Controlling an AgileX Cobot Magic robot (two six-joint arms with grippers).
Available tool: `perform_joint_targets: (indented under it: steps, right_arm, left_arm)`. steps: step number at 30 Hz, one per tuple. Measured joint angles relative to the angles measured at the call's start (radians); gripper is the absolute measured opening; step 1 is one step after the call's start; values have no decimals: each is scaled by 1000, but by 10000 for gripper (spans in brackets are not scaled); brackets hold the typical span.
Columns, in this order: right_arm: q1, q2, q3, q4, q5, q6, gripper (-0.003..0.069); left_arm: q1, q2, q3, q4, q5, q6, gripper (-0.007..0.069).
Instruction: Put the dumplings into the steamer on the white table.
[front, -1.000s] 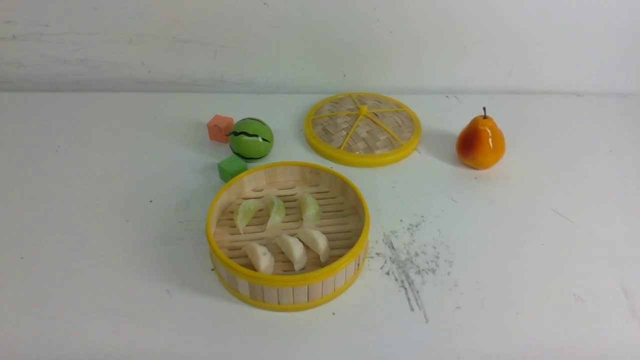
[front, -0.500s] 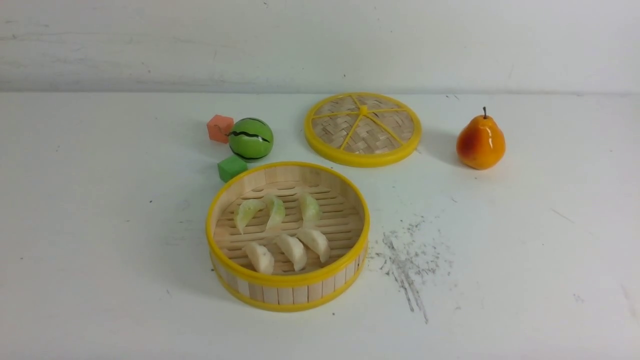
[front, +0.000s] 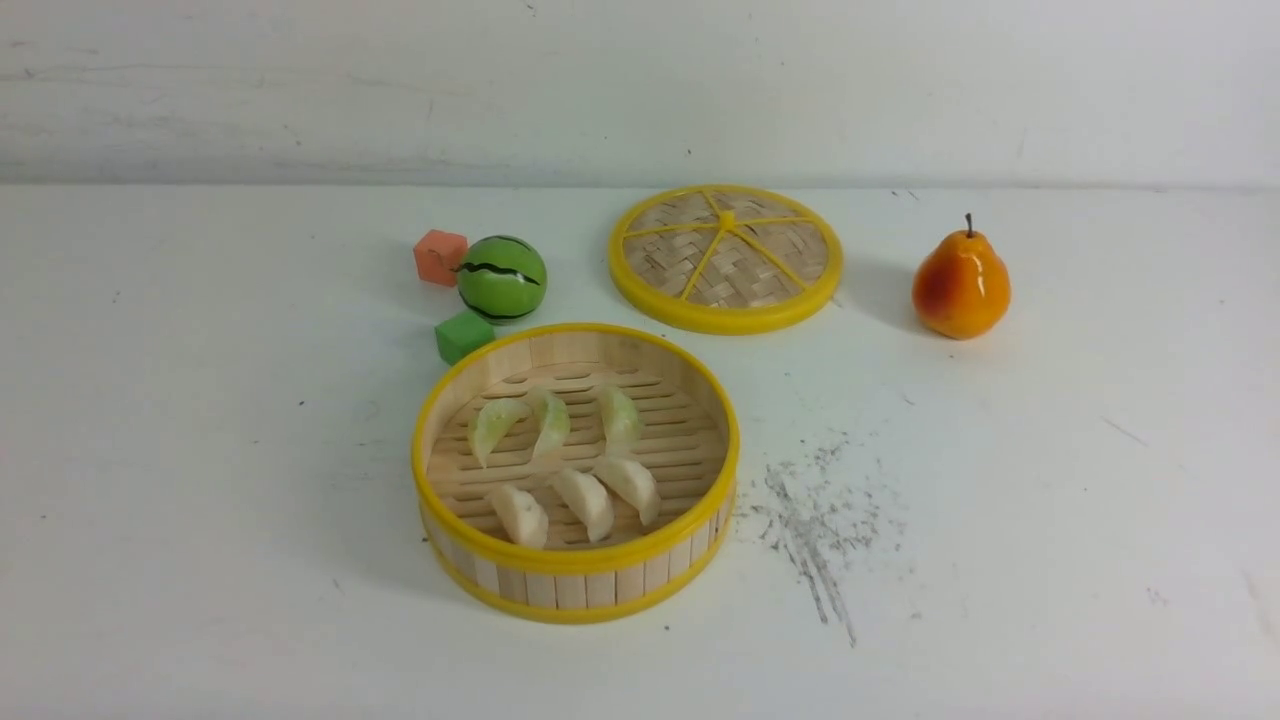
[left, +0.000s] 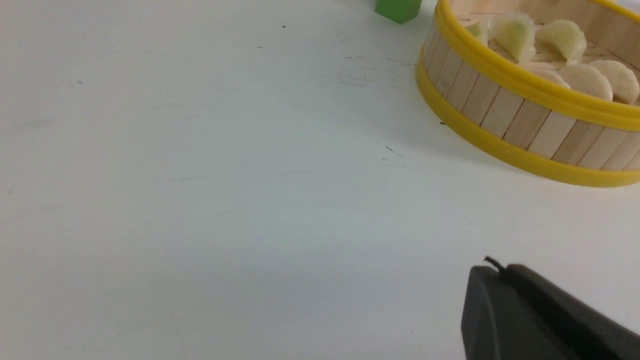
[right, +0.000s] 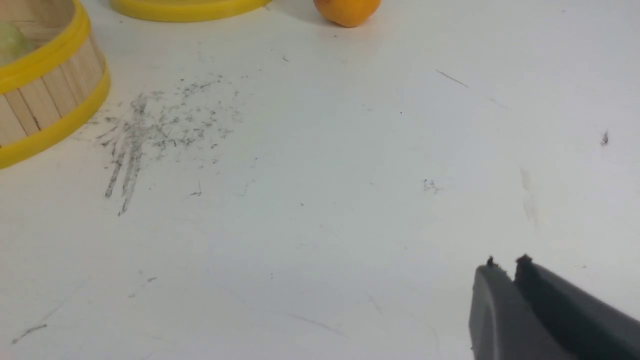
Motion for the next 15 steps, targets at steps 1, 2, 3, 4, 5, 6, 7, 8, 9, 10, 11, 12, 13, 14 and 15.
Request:
perform_joint_targets:
  steps: [1,2,3,4,5,6,7,8,9,10,11,12,13,14,15]
  right_arm:
    - [0,0,0,0,0,0,61]
    - [0,0,0,0,0,0,62]
    - [0,0,0,0,0,0,62]
    - [0,0,0,0,0,0,62]
    - [0,0,0,0,0,0,64]
    - [0,0,0,0,0,0,65]
    - [0,0,0,0,0,0,67]
    - [0,0,0,0,0,0,69]
    - [0,0,0,0,0,0,71]
    - [0,0,0,0,0,0,72]
    - [0,0,0,0,0,0,73]
    - [0,0,0,0,0,0,74]
    - [0,0,0,0,0,0,76]
    - [0,0,0,0,0,0,76]
    - [0,0,0,0,0,0,78]
  left_arm:
    - [0,0,0,0,1,0,-14]
    - [0,0,0,0,1,0,-14]
    - [0,0,0,0,2,0,-14]
    - [0,0,0,0,2,0,-14]
    - [0,0,0,0,2,0,-14]
    - [0,0,0,0,2,0,-14]
    - [0,0,0,0,2,0,-14]
    - [0,0,0,0,2,0,-14]
    - [0,0,0,0,2,0,-14]
    - [0,0,0,0,2,0,-14]
    - [0,0,0,0,2,0,-14]
    - [0,0,0,0,2,0,-14]
    - [0,0,0,0,2,0,-14]
    - [0,0,0,0,2,0,-14]
    - [0,0,0,0,2,0,-14]
